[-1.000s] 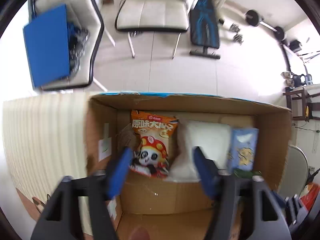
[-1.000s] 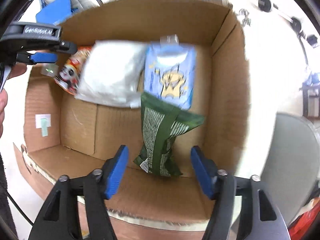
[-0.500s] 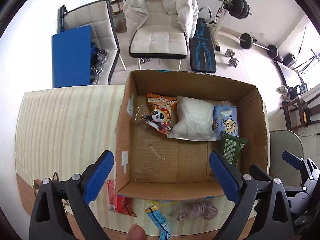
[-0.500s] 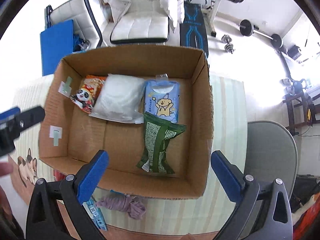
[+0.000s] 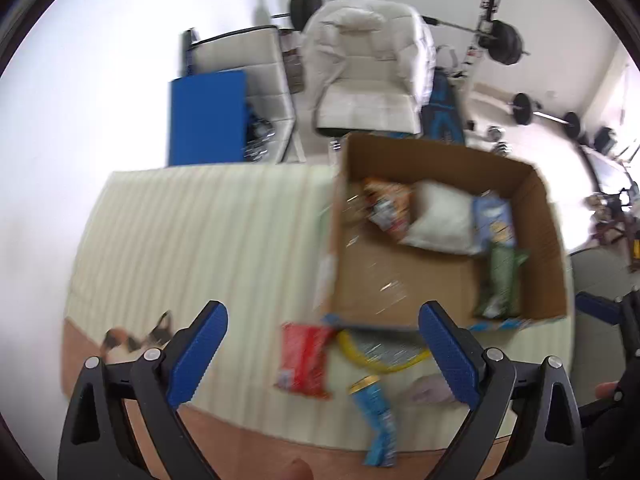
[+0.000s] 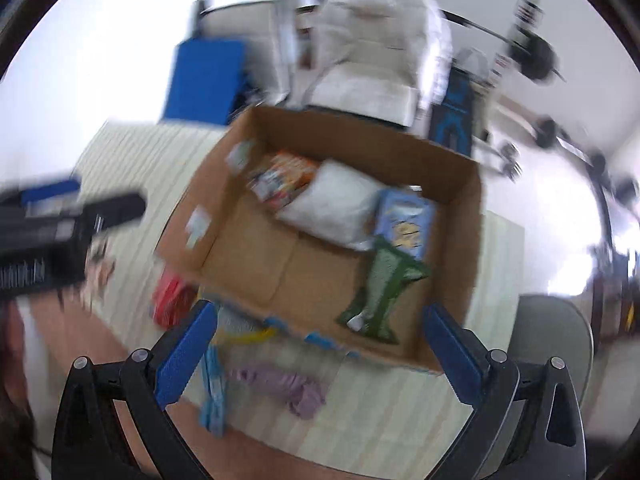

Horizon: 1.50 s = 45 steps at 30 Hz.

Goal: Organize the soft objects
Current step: 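Grasp the red snack bag with the left tool while the right tool grasps the lilac cloth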

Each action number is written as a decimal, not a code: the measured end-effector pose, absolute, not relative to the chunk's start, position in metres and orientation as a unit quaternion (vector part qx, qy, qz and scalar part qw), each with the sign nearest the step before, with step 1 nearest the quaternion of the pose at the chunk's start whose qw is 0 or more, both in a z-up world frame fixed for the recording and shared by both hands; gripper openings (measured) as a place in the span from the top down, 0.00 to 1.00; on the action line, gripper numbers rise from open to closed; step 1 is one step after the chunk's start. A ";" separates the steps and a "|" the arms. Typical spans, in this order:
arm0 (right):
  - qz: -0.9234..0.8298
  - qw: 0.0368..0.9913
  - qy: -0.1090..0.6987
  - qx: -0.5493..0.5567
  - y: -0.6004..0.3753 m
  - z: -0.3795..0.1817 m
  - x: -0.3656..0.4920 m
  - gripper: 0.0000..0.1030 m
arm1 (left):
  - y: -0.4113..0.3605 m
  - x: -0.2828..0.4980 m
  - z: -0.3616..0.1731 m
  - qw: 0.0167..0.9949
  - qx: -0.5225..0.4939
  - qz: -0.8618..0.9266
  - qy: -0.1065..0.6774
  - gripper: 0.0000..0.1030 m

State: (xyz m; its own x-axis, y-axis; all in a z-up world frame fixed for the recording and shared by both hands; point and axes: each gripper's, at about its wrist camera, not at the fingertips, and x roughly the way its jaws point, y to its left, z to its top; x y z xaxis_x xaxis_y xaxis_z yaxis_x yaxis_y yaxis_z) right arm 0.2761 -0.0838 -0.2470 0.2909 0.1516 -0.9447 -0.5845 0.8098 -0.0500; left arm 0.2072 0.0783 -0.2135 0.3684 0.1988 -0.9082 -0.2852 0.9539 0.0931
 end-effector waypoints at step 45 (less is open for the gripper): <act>0.168 0.597 0.778 -0.100 -0.131 -0.450 0.192 0.27 | 0.104 0.121 -0.459 0.643 -0.174 0.110 0.738 0.43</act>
State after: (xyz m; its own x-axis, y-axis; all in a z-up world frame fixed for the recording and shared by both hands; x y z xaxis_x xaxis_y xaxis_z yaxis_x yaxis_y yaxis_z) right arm 0.1916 -0.1311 -0.4503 -0.2666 0.0459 -0.9627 -0.3559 0.9236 0.1426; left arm 0.1208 0.1040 -0.4590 -0.1128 -0.1147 -0.9870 -0.3986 0.9151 -0.0608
